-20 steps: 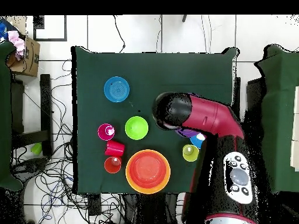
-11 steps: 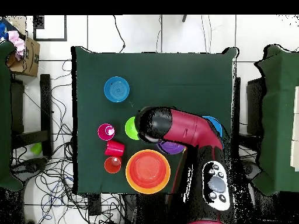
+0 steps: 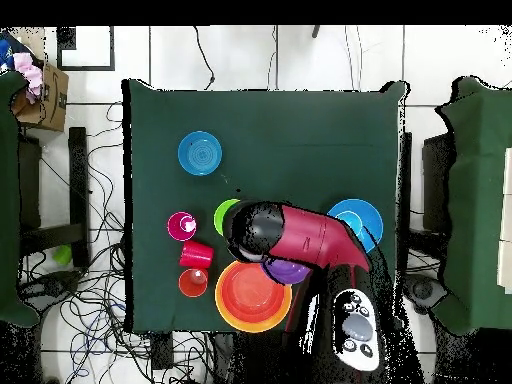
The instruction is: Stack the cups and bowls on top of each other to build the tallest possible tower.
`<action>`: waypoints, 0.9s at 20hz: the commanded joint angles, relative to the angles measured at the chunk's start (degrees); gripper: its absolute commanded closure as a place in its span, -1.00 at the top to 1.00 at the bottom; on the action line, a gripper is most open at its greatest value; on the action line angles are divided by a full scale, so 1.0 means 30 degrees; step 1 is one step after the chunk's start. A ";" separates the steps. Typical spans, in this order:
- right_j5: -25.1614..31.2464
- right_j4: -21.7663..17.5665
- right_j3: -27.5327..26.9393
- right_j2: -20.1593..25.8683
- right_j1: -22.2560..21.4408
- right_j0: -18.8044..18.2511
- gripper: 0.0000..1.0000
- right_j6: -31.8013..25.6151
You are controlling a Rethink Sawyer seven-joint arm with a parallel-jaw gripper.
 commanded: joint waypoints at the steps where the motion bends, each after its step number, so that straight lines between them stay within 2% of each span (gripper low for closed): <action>1: -0.1285 0.0229 0.2038 -0.0085 -0.0864 0.0640 -1.00 0.3342; 7: -0.1475 0.0665 0.2928 -0.0777 -0.1410 0.1756 -1.00 0.4419; 11: -0.1372 0.1402 0.3091 -0.0759 -0.1420 0.2533 -1.00 0.5283; 14: -0.1985 0.2235 0.3231 -0.0507 -0.1008 0.3098 -1.00 0.6032; 18: -0.2960 0.2572 0.3029 -0.0472 -0.0187 0.3460 -1.00 0.6382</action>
